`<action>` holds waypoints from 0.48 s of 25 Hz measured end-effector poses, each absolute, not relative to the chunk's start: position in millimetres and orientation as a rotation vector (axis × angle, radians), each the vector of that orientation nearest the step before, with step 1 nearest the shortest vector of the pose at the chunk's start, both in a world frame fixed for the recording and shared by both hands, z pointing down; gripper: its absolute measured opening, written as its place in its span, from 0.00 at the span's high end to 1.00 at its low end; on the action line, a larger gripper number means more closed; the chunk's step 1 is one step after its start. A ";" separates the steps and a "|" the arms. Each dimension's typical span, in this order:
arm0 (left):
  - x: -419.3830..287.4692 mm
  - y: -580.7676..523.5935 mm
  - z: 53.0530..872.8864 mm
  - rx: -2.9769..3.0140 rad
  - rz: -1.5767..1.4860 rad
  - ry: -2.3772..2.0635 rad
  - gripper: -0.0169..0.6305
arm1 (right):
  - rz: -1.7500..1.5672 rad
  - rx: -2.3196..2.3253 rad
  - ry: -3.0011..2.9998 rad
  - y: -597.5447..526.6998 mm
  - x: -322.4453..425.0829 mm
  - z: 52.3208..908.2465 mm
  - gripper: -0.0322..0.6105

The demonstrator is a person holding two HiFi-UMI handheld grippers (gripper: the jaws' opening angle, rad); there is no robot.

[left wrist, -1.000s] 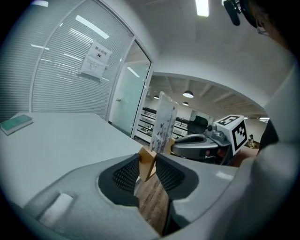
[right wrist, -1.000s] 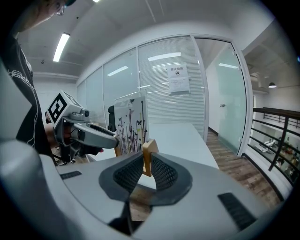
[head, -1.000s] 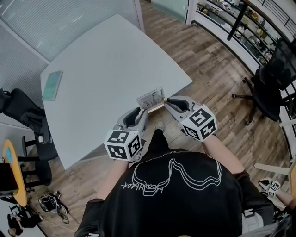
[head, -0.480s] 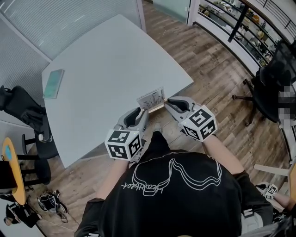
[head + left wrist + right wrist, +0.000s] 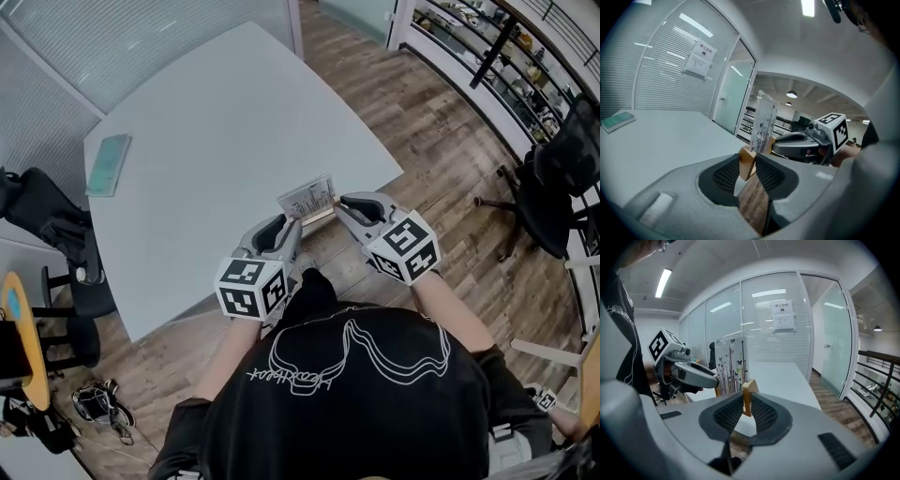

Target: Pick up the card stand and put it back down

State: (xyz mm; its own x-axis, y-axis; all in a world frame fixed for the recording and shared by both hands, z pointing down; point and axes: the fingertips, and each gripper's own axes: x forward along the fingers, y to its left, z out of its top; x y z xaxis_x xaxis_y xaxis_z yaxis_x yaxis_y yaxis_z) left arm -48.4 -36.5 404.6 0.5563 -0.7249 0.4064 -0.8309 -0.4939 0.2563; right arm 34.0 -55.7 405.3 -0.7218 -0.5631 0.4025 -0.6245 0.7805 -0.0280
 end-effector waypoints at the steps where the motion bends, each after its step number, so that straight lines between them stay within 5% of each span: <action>1: -50.6 -41.4 405.6 2.368 0.342 -1.261 0.80 | 0.227 0.901 -2.596 -61.2 31.6 405.8 0.86; 12: -84.4 -113.7 429.7 2.311 0.367 -1.282 0.80 | 0.280 0.862 -2.582 -133.2 -2.7 427.6 0.86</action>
State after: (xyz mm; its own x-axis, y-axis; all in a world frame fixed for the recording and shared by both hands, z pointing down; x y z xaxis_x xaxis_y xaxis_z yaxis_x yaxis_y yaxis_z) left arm -84.4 -113.7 429.7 0.5281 -0.7238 0.4440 -0.8491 -0.4539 0.2701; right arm -2.7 -133.2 427.6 -0.7286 -0.5297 0.4343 -0.6106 0.7896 -0.0613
